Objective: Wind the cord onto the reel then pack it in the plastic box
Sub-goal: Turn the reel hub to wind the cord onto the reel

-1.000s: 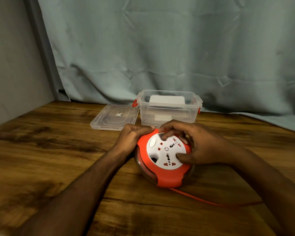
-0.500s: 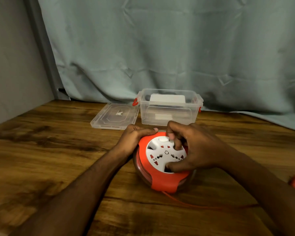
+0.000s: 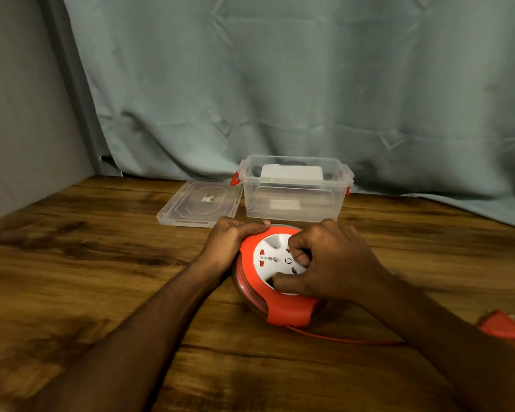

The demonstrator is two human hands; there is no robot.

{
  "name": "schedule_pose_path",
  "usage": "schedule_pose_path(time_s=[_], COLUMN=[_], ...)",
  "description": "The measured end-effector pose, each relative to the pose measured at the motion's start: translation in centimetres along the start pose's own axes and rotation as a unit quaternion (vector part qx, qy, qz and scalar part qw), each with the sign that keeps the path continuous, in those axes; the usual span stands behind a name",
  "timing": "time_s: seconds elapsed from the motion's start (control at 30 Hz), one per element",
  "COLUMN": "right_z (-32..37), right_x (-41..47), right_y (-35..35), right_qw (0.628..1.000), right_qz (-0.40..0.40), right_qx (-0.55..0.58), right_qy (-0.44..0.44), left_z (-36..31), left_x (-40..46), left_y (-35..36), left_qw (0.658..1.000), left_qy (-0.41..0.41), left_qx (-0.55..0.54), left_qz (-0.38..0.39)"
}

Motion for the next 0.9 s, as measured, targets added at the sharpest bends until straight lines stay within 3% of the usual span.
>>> schedule_pose_path(time_s=[0.13, 0.37, 0.6, 0.9], right_z=[-0.1, 0.2, -1.4, -2.1], right_x=[0.2, -0.1, -0.3, 0.0], right_y=[0.7, -0.5, -2.2, -2.2], right_qw=[1.000, 0.997, 0.976, 0.958], right_qz=[0.004, -0.011, 0.132, 0.168], right_qx=[0.014, 0.072, 0.172, 0.232], right_qy=[0.018, -0.026, -0.016, 0.007], left_z=[0.0, -0.1, 0.0, -0.4], left_x=[0.0, 0.0, 0.0, -0.4], left_y=[0.0, -0.2, -0.2, 0.2], left_qw=[1.000, 1.000, 1.000, 0.998], left_qy=[-0.001, 0.001, 0.011, 0.021], left_qx=[0.004, -0.007, 0.022, 0.045], left_qz=[0.006, -0.011, -0.005, 0.025])
Point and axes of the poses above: each hand's wrist, its own x-axis towards the middle knuckle, its own y-axis out of the palm, z = x × y, the point moved 5 cm from there along x, towards the middle knuckle, and after that the axes turned 14 degrees about x, right-handed, at the moved point
